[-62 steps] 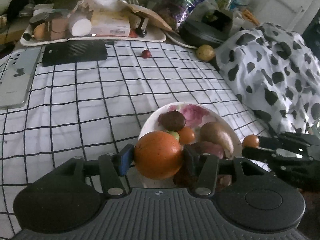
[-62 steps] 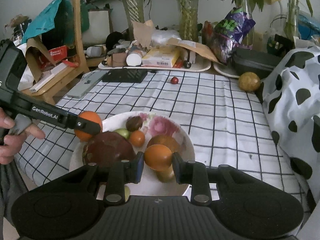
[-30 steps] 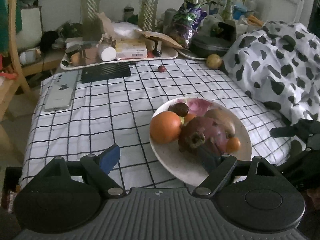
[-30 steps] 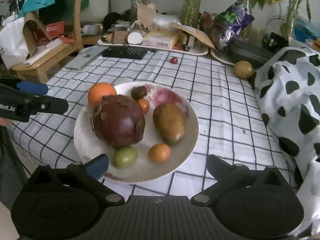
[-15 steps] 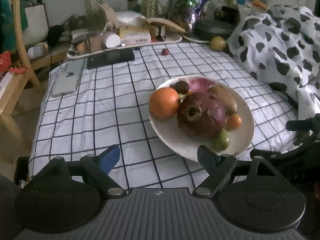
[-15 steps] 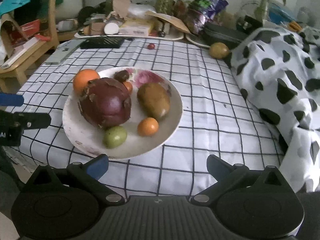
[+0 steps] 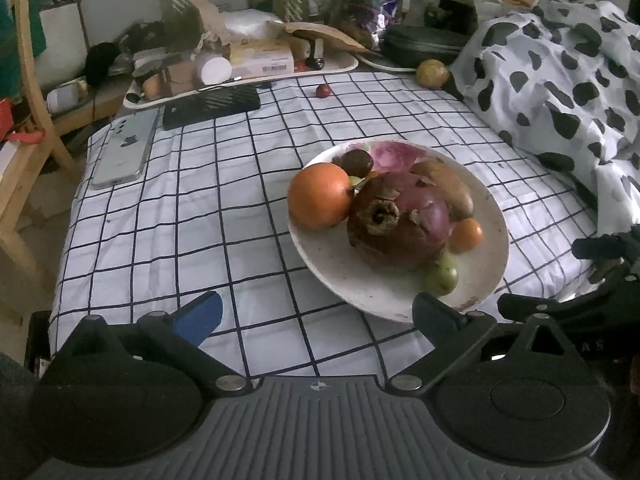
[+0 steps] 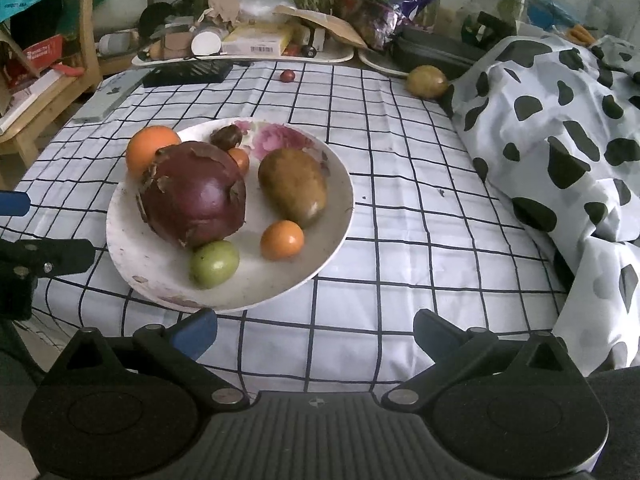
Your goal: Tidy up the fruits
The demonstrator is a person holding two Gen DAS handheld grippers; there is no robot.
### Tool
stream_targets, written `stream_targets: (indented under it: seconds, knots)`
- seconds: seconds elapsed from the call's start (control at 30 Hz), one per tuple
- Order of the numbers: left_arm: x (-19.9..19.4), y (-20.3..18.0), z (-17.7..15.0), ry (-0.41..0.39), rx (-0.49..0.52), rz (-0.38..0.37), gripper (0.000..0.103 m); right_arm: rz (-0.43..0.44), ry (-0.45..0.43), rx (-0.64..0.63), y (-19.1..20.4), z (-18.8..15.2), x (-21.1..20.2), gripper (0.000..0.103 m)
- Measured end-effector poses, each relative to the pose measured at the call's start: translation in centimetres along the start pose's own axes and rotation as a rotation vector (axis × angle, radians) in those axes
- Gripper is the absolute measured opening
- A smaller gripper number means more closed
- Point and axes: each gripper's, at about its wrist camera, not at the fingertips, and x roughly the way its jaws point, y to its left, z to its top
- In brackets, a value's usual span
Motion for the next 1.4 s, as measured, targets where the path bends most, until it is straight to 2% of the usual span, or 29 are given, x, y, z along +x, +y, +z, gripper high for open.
stream_targets:
  seconds: [0.4,1.4]
  knots:
    - [0.21,-0.26,-0.04,0.020,0.019,0.029,0.103,-0.003,0.000,0.003,-0.09,0.09,0.07,0.103]
    - [0.35,-0.38,-0.06,0.026,0.027,0.043,0.103,-0.001,-0.004,0.004,-0.16,0.10,0.00,0.103]
